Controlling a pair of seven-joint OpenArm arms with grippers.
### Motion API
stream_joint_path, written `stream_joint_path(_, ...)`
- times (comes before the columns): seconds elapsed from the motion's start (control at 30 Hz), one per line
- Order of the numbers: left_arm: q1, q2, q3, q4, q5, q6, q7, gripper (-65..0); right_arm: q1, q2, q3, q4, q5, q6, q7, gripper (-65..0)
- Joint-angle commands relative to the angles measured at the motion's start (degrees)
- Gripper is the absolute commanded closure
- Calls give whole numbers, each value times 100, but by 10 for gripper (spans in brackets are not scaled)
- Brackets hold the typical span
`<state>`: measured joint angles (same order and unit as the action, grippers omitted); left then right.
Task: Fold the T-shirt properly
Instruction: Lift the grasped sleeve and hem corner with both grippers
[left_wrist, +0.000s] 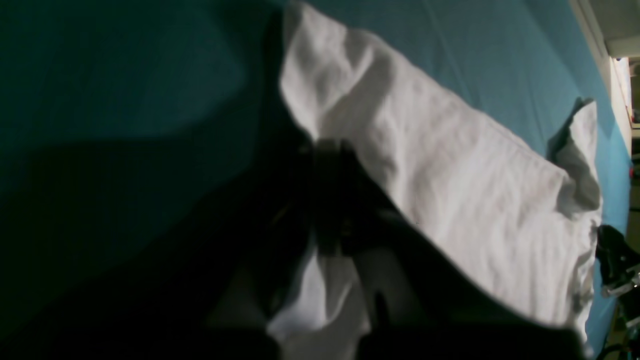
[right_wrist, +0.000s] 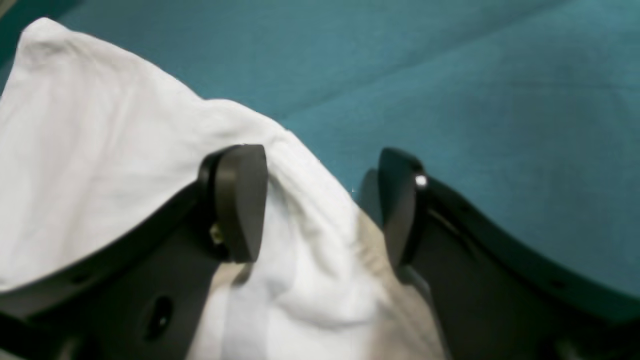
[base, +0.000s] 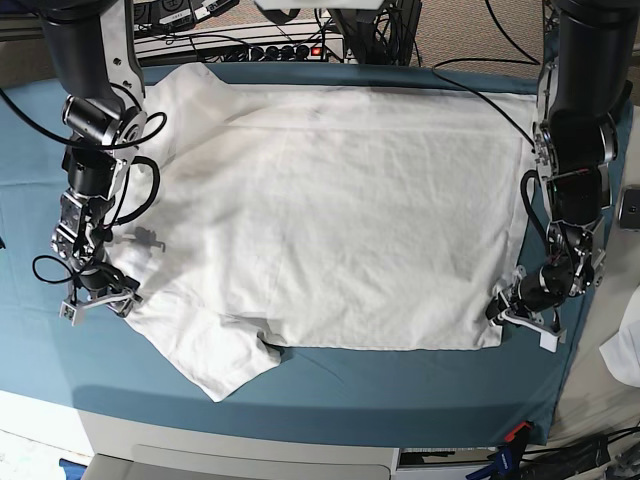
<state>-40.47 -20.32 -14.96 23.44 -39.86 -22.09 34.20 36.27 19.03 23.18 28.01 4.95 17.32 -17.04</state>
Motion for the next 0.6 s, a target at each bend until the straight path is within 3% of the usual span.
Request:
stream_joint_path(0.0,-146,-66,-4,83,-92,-127,-87,0,105,52,0,52,0,39,-20,-350)
stream_joint_path(0.23,-63,-66,-4,83,-153,-199,-79,0,55,-11,-542,52,11,168,72,-328)
stream_joint_path(0.47,-48,-72,-4,83,-133,-199,-59,0,55,-13,-1598,52,-13,168,68,0)
stream_joint_path(0.57,-48,-94,-4,83,-136,-199,-61,0,55,-13,-1818,52,-173,166,74,0)
